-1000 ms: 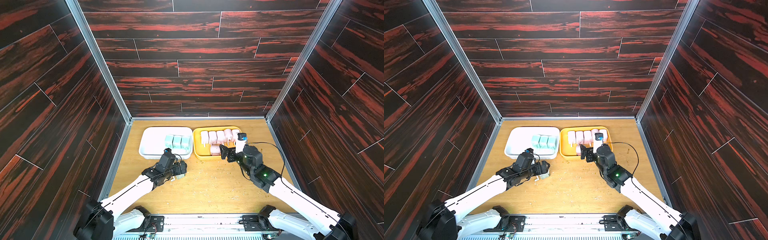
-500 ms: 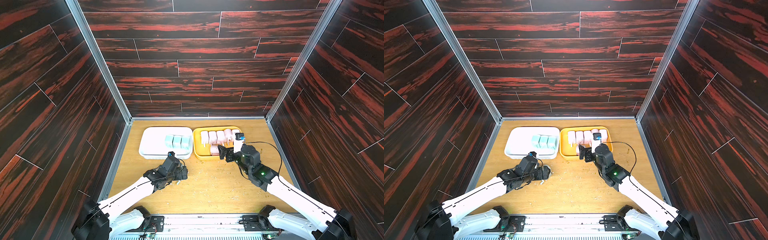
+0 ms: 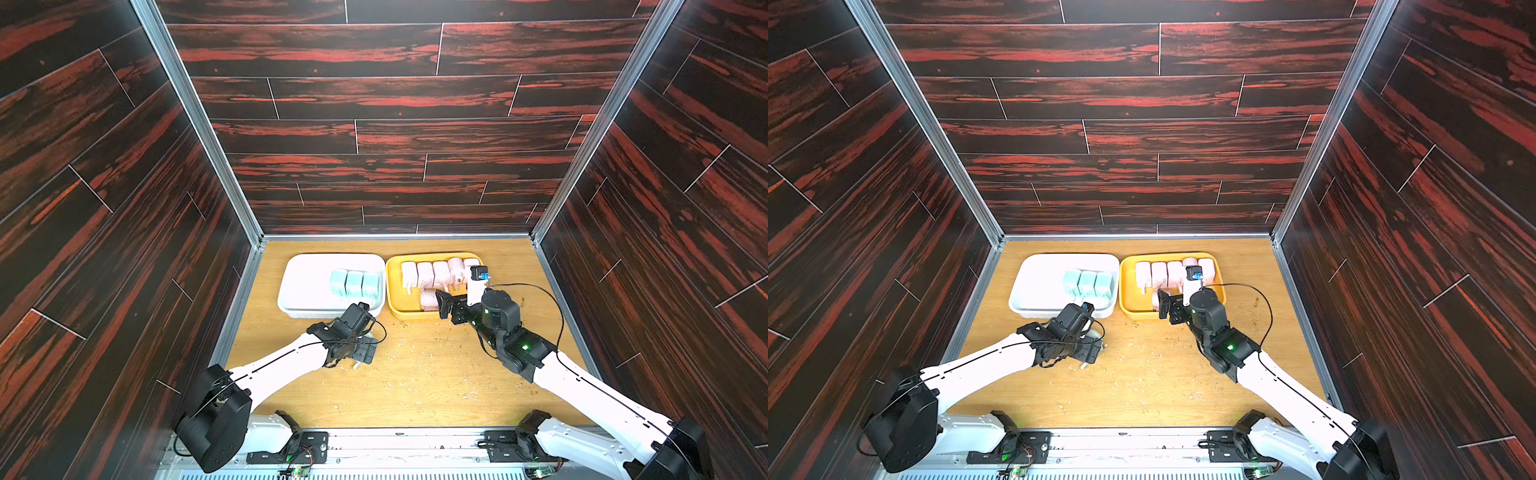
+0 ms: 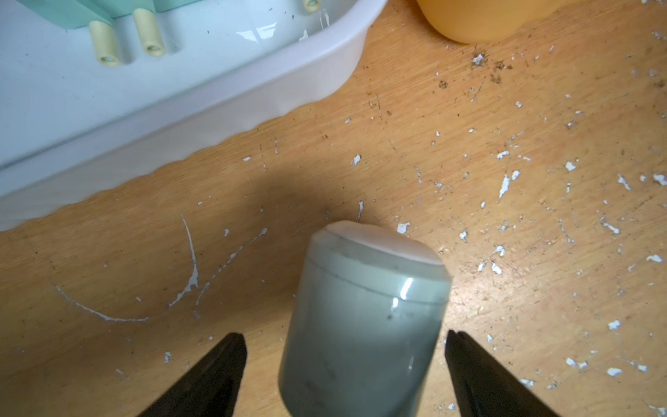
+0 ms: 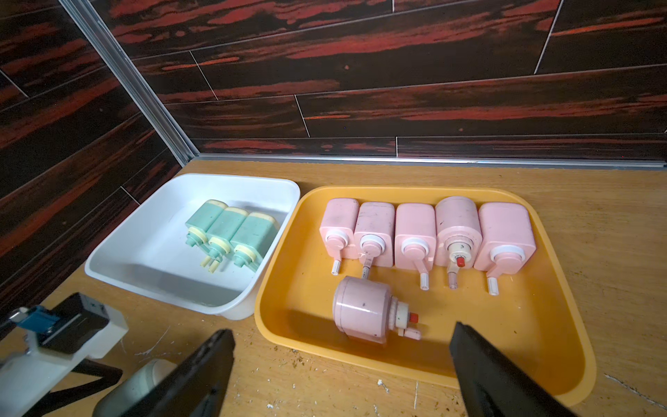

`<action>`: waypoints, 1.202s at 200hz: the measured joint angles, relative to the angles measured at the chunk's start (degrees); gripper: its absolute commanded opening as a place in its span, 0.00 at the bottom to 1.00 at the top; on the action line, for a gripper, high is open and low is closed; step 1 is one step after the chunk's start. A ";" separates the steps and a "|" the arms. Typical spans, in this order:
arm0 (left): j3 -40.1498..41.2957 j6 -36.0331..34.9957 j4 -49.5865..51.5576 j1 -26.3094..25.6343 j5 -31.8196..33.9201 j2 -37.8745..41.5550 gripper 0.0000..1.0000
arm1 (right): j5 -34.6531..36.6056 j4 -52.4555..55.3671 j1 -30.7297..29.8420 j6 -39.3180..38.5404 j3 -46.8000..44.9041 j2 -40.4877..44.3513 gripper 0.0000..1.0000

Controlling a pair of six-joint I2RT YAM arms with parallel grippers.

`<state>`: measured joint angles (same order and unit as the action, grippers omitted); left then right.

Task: Place the pencil sharpeners by color into the storage box
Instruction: Pick up the pencil sharpener from the center of the board, then place the pencil sharpener in the storage box.

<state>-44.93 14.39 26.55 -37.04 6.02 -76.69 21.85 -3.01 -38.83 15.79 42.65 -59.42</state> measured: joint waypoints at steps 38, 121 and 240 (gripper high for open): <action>0.00 -1.36 -0.04 -0.28 -0.46 0.00 0.74 | 0.20 0.00 0.00 0.00 0.00 0.00 0.98; -0.09 -1.99 -0.11 -0.44 -0.63 0.20 0.43 | 0.20 0.00 0.00 0.02 0.00 -0.02 0.98; -6.73 3.74 7.32 -0.48 4.46 5.05 0.00 | 0.87 -0.02 0.00 0.09 0.00 -0.39 0.98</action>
<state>-51.66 18.13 33.87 -37.52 10.48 -71.64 22.72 -3.03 -38.83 15.88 42.65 -59.81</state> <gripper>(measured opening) 0.618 0.983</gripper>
